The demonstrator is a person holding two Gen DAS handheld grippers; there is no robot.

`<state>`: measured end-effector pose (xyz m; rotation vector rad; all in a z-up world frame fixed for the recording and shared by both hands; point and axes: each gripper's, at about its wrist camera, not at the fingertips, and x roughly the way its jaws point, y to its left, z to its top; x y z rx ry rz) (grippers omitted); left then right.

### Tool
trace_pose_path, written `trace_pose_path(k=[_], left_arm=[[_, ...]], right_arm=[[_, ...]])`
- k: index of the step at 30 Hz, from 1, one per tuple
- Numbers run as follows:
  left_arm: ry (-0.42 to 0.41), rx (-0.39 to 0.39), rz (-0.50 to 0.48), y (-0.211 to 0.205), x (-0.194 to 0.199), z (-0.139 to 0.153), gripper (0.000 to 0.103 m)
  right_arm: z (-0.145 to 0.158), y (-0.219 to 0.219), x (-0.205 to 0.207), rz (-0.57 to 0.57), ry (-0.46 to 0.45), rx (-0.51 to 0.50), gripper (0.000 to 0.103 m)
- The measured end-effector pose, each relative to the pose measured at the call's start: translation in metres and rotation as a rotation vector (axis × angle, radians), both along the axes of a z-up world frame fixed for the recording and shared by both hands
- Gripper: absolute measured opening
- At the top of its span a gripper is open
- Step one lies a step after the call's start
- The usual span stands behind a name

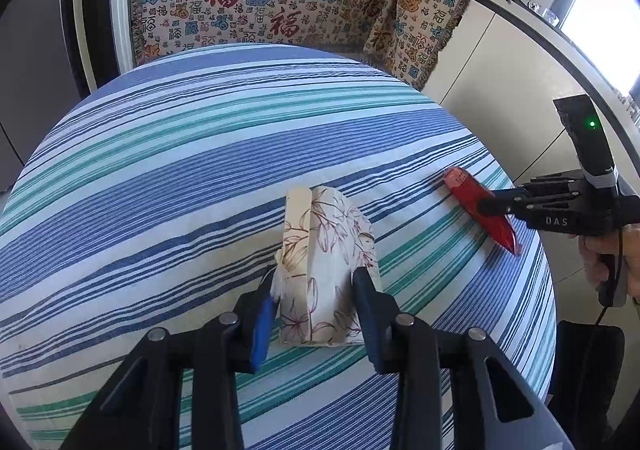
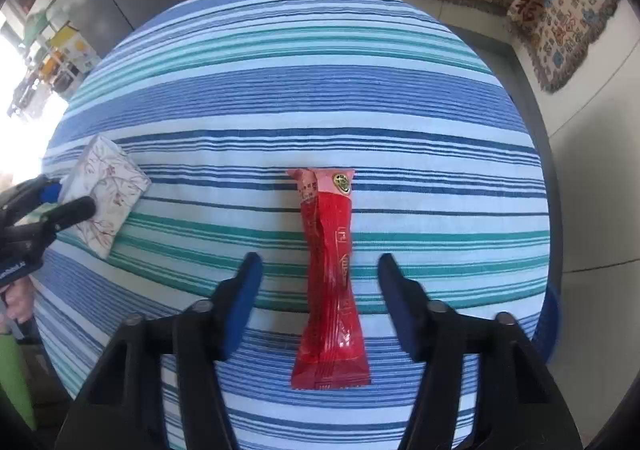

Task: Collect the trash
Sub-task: 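Grasp the red sausage wrapper with the right gripper while the left holds the box, then carry the floral box and red wrapper over the blue wastebasket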

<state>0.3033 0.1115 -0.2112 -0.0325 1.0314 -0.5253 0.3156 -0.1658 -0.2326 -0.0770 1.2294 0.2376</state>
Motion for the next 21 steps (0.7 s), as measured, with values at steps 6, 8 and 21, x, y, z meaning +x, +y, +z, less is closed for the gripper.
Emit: trace_pose_path(k=[6, 8, 21], left_arm=[[-0.049, 0.004, 0.016, -0.009, -0.017, 0.012, 0.034], [-0.063, -0.010, 0.021, -0.015, -0.021, 0.019, 0.034], [-0.131, -0.050, -0.141, -0.141, -0.063, 0.062, 0.034]], right_arm=[[0.014, -0.008, -0.027, -0.004, -0.079, 0.018, 0.009], [0.019, -0.013, -0.038, -0.006, -0.092, 0.037, 0.009], [0.041, -0.103, -0.099, -0.164, -0.143, 0.176, 0.009]])
